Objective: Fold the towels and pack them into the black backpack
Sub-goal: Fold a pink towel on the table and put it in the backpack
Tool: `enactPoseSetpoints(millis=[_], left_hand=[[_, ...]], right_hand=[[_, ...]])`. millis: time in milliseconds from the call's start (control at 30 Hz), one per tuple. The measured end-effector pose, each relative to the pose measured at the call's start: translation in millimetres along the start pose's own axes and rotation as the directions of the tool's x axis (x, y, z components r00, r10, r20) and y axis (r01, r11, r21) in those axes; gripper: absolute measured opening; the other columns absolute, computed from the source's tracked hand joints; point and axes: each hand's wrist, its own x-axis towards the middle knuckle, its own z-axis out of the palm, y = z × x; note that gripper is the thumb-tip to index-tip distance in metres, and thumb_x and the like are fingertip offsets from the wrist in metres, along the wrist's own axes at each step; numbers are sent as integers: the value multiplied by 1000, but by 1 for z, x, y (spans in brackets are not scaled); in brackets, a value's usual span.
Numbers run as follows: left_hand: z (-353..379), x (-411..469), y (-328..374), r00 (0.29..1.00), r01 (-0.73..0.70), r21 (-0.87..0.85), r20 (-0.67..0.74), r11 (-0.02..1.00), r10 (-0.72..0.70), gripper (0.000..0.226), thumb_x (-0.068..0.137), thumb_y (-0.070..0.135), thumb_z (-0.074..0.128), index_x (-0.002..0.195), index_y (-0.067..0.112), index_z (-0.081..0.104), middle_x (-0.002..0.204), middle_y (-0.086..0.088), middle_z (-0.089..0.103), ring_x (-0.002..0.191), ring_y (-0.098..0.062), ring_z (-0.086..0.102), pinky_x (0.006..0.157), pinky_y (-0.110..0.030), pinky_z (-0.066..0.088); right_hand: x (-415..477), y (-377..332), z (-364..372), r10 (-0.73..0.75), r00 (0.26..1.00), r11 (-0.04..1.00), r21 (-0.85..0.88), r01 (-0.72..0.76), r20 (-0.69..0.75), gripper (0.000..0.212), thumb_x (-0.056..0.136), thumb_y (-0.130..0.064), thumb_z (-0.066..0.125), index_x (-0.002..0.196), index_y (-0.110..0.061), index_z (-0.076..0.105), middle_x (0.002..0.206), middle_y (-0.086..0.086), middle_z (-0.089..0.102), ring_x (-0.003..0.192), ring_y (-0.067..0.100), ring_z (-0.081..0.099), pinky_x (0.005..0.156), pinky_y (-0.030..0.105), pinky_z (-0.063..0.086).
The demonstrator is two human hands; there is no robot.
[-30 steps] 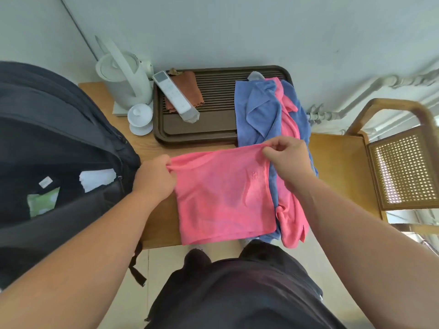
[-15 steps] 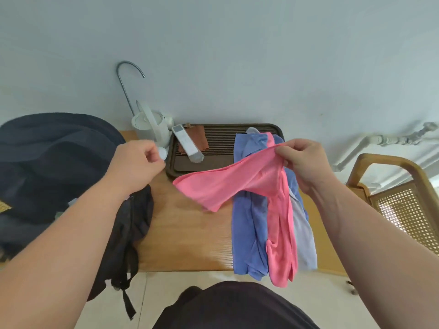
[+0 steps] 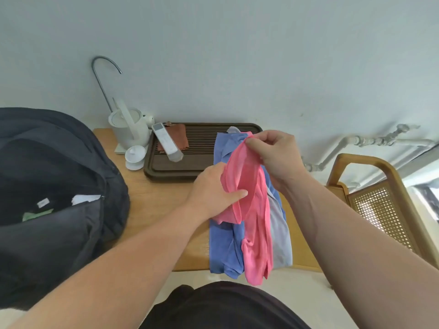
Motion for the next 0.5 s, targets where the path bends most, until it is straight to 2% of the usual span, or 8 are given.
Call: enactPoseSetpoints(millis=[100, 167, 233, 300, 367, 433, 500], left_hand=[[4, 1, 5, 988, 16, -36, -155, 999, -21, 19, 79, 24, 69, 93, 21, 57, 87, 4, 62, 84, -22, 58, 72, -36, 47], [-3, 3, 0, 966, 51, -43, -251, 998, -60, 20, 76, 14, 65, 93, 22, 58, 86, 7, 61, 81, -19, 58, 71, -34, 47], [-11, 5, -10, 957, 95, -12, -275, 995, -94, 20, 77, 8, 63, 93, 21, 61, 80, 8, 61, 79, -18, 59, 69, -34, 48], [-19, 5, -19, 971, 132, 69, -209, 989, -115, 12, 81, 11, 64, 89, 20, 64, 77, 9, 62, 78, -19, 60, 69, -34, 49], [-23, 4, -29, 983, 168, 125, -92, 978, -157, 8, 81, 16, 66, 88, 20, 66, 82, 8, 64, 83, -18, 61, 70, -32, 49], [-21, 2, -42, 976, 215, 112, -9, 970, -215, 15, 81, 20, 68, 97, 20, 68, 96, 5, 68, 94, -18, 63, 79, -32, 51], [-15, 0, -52, 971, 222, 117, 66, 968, -231, 30, 84, 25, 70, 114, 22, 66, 117, 4, 66, 111, -17, 61, 93, -32, 49]], right_hand=[[-1, -1, -3, 28, 998, 999, 30, -27, -56, 15, 84, -5, 71, 72, -13, 73, 60, -6, 63, 58, 9, 53, 55, 23, 42], [0, -2, -6, 28, 995, 999, 48, -23, -97, 13, 85, -4, 71, 74, -11, 73, 59, -8, 61, 54, 4, 51, 52, 18, 40], [0, -5, -9, 26, 993, 997, 79, -17, -117, 9, 85, -4, 71, 77, -8, 73, 61, -6, 62, 53, 2, 50, 51, 15, 40], [1, -7, -12, 27, 994, 994, 109, -15, -106, 10, 85, -2, 70, 77, -8, 74, 62, -6, 64, 55, 2, 52, 52, 15, 41], [2, -11, -14, 16, 997, 991, 135, -5, -78, 15, 85, 1, 68, 75, -9, 72, 61, -9, 66, 56, 2, 55, 54, 15, 42], [1, -15, -15, 4, 999, 985, 171, 4, -46, 19, 86, 5, 65, 74, -8, 70, 59, -11, 67, 56, 0, 58, 54, 14, 43], [0, -20, -16, 11, 1000, 973, 231, -7, -17, 20, 87, 7, 62, 74, -6, 68, 59, -9, 68, 57, 1, 60, 55, 15, 44]])
